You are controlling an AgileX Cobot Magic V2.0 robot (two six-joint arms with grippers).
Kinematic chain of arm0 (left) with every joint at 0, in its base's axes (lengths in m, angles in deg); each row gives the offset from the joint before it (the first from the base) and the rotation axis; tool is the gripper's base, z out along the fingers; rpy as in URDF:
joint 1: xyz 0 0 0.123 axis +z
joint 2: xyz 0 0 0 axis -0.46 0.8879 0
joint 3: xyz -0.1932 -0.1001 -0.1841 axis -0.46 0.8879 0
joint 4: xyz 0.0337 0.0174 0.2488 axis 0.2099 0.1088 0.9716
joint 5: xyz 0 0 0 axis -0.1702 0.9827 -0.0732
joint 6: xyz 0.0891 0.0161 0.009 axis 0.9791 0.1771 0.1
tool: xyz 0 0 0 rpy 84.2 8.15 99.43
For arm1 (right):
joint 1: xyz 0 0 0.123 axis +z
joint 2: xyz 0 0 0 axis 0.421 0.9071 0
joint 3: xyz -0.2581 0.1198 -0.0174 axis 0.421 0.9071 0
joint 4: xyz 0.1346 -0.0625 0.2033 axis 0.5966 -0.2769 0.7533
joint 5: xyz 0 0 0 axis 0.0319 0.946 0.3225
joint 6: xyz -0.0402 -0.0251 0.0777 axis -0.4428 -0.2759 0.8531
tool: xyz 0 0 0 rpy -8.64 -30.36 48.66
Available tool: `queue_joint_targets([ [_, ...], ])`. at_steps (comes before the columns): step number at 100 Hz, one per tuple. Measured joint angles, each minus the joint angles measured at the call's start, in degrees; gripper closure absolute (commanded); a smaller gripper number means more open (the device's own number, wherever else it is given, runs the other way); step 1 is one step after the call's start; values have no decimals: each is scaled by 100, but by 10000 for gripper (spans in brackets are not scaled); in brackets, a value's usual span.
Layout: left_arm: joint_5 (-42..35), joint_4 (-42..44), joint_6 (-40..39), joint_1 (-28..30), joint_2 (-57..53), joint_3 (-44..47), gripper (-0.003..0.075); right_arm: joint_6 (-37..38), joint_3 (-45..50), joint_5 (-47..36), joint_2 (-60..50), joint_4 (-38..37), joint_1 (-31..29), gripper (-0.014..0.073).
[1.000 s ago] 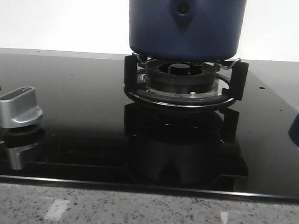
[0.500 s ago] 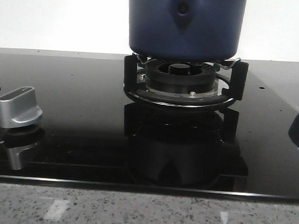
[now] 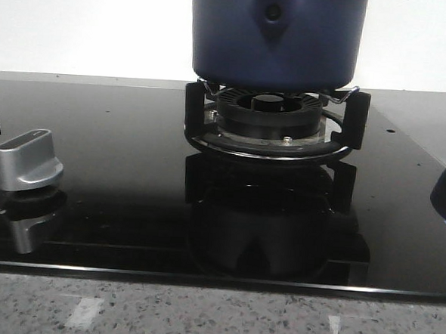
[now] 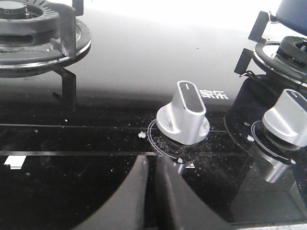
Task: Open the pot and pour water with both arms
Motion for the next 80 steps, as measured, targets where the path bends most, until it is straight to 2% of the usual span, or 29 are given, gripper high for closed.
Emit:
queue_joint_targets([
  [28,0,0,0,0,0,0,740,0,0,0,0,0,0,668],
  [57,-24,450,0,0,0,0,740,0,0,0,0,-29,0,668],
  [70,-225,515,0,0,0,0,740,0,0,-122,0,-212,0,668],
  [80,-627,333,0,0,0,0,740,0,0,-517,0,-271,0,668],
])
